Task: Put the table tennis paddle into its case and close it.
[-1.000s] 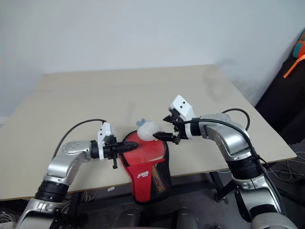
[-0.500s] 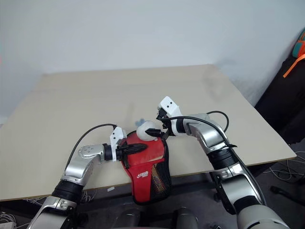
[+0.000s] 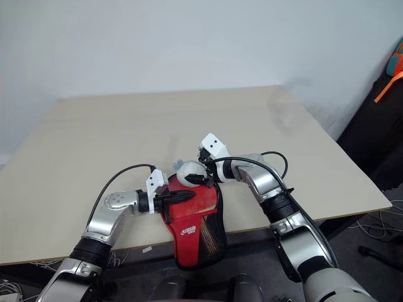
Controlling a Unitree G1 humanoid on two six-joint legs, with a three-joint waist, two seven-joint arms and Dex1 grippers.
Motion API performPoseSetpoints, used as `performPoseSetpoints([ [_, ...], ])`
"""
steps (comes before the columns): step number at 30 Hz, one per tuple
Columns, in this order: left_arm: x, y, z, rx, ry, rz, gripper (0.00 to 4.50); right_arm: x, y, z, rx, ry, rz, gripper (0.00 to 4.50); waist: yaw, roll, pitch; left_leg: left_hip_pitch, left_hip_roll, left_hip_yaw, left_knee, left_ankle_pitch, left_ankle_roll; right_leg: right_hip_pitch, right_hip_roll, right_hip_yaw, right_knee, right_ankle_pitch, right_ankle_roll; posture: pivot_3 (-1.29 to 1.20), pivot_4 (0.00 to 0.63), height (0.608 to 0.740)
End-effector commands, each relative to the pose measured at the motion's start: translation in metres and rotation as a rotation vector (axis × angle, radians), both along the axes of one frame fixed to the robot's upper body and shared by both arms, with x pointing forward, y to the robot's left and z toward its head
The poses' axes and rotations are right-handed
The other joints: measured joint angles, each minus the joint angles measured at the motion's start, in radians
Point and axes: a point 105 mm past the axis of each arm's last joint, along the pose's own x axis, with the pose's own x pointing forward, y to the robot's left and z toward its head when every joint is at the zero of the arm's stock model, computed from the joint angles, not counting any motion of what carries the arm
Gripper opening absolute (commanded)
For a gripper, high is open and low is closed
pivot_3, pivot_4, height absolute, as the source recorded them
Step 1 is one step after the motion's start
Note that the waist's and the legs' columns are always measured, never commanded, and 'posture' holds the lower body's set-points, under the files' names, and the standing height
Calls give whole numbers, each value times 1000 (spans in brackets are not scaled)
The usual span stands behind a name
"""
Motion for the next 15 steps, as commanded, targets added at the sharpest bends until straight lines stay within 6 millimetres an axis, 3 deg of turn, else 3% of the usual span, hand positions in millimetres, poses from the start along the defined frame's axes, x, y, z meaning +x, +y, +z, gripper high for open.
performPoseSetpoints([
  [1, -12, 3, -24, 59, 93, -14, 1, 5, 3, 14, 7, -52, 9, 4328, 0, 0, 0, 0, 0, 0, 0, 0, 0, 0, 0, 0, 0, 0, 0, 0, 0, 706],
  [4, -14, 3, -27, 80, 96, -22, 0, 6, 4, 13, 8, -49, 6, 3687, -1, 0, 0, 0, 0, 0, 0, 0, 0, 0, 0, 0, 0, 0, 0, 0, 0, 706],
  [11, -17, 4, -35, 107, 108, -28, 0, 8, 4, 12, 0, -50, -8, 1289, -1, 1, -1, 1, 0, 0, -1, 0, 0, 0, 0, 0, 0, 0, 0, 0, 0, 706],
  [15, -20, 5, -38, 123, 113, -37, 0, 15, 2, 13, -25, -81, -36, 295, -1, 2, -1, 1, 0, 0, -1, 0, 0, 0, 0, 0, 0, 0, 0, 0, 0, 706],
])
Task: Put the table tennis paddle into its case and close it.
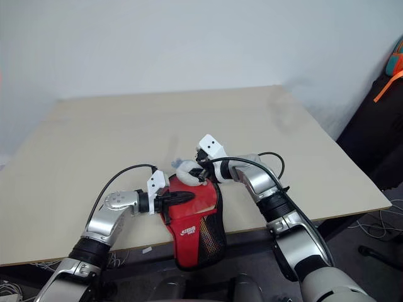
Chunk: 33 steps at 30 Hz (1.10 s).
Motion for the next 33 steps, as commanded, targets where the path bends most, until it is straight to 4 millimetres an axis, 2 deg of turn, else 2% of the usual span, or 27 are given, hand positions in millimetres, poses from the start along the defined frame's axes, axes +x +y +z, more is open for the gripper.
performPoseSetpoints([
  [1, -17, 5, -34, 77, 122, -16, 0, 14, -2, 15, -18, -91, -36, 295, 0, 1, 0, 0, 0, 0, 0, 0, 0, 0, 0, 0, 0, 0, 0, 0, 0, 706],
  [4, -18, 4, -35, 80, 124, -20, 0, 22, -4, 14, -27, -104, -75, 295, 0, 2, -2, 0, 0, 0, 0, 0, 0, 0, 0, 0, 0, 0, 0, 0, 0, 706],
  [8, -20, 2, -37, 91, 127, -35, 0, 43, -15, 9, -85, -117, -191, 295, -2, 5, -3, 1, 0, 1, -1, 0, 0, 0, 0, 1, 0, 0, 0, 0, 0, 706],
  [16, -21, 0, -40, 111, 130, -53, 0, 70, -50, 8, -187, -180, -339, 295, 1, 7, -4, 1, -1, 1, -1, 0, 0, 0, 0, 1, 0, 0, 0, 0, 0, 706],
  [18, -21, 0, -40, 112, 130, -55, 0, 72, -55, 8, -191, -178, -349, 295, 1, 7, -4, 1, -1, 1, -1, 0, 0, 0, 0, 1, 0, 0, 0, 0, 0, 706],
  [23, -21, -2, -41, 116, 129, -62, 0, 71, -81, 12, -238, -198, -335, 295, 6, 7, -4, 1, -2, 1, -1, 0, 0, 1, -1, 1, 0, 0, 0, 0, 0, 706],
  [29, -21, -1, -42, 129, 128, -69, 0, 64, -116, 23, -289, -229, -307, 295, 19, 8, -4, 1, -4, 0, -1, 0, 2, 1, -3, 1, 0, 0, 0, 0, 0, 706],
  [33, -22, -2, -43, 129, 130, -75, 0, 56, -132, 29, -291, -228, -288, 295, 28, 9, -4, 1, -5, 0, -1, 0, 6, 0, -4, 1, 0, 0, 0, 0, 0, 706],
])
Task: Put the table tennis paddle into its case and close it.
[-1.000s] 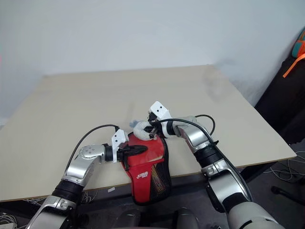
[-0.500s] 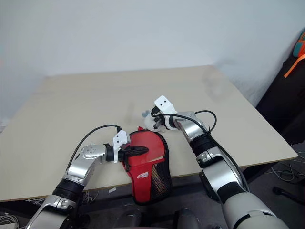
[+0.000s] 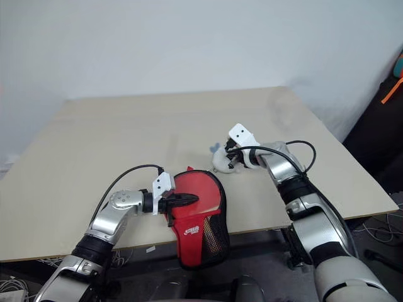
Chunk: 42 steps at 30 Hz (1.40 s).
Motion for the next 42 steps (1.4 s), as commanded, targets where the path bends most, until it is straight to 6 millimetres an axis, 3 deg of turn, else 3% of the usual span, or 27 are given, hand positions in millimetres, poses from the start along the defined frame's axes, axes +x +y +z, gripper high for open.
performPoseSetpoints([
  [1, -17, 7, -38, 96, 139, -10, 0, 3, -39, 31, -54, -95, -44, 295, 6, 0, 0, 0, 0, 0, 0, -2, 4, 0, 0, 0, 0, 0, 0, 0, 0, 706],
  [10, -19, 6, -39, 98, 148, -23, 0, -32, -55, 37, -65, -56, 89, 295, 7, 1, 0, 0, -7, -2, 0, -3, 10, 1, -11, -5, -1, -2, 0, 0, 0, 706],
  [24, -19, 8, -41, 121, 162, -35, 0, -96, -45, 33, -27, 86, 405, 295, 6, 1, 1, 0, -7, -3, 1, -5, 13, 1, -12, -6, -2, -3, 2, 0, 0, 706],
  [42, -18, 7, -40, 137, 167, -58, 0, -161, -40, 20, -43, 269, 669, 295, 6, -1, 1, 0, -7, -6, 1, -5, 14, 2, -13, -8, -2, -3, 2, 0, 0, 706],
])
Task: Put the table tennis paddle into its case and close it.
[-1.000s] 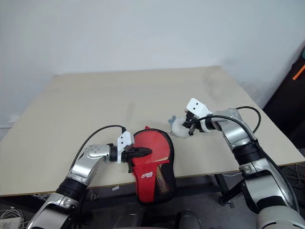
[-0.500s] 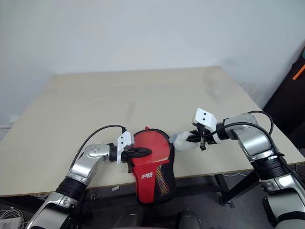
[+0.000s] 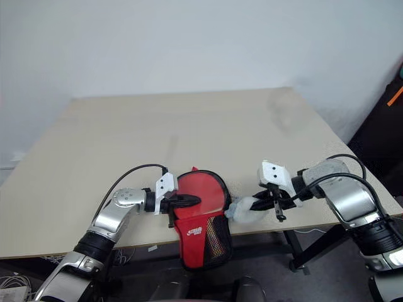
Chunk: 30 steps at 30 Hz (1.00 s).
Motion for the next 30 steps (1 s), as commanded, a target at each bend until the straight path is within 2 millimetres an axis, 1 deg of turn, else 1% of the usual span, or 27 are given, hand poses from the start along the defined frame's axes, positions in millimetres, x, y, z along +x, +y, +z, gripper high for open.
performPoseSetpoints([
  [1, -17, 11, -40, 123, 150, -1, 0, -10, 3, 12, 16, -12, 60, 295, 0, 0, 0, 0, 0, 0, 0, 0, 0, 0, 0, 0, 0, 0, 0, 0, 0, 706],
  [15, -15, 10, -38, 127, 145, -17, 0, -52, 7, 9, 22, 93, 169, 295, 2, -3, 1, 0, 0, -2, 0, 0, 0, 1, -1, -2, -1, 0, 0, 0, 0, 706],
  [19, -15, 10, -38, 129, 146, -21, 0, -61, 5, 10, 16, 118, 191, 295, 2, -3, 1, 0, 0, -2, 0, -1, 0, 1, -1, -2, -1, -1, 1, 0, 0, 706],
  [25, -15, 11, -38, 135, 145, -22, 0, -81, -3, 14, -3, 171, 253, 295, 5, -4, 1, 0, 0, -2, 0, -2, 1, 1, -2, -2, -2, -1, 1, 0, 0, 706],
  [30, -14, 12, -38, 139, 144, -21, 0, -95, -3, 15, 3, 205, 295, 295, 6, -7, 3, 0, 0, -2, 0, -2, 1, 1, -2, -2, -2, -1, 1, 0, 0, 706],
])
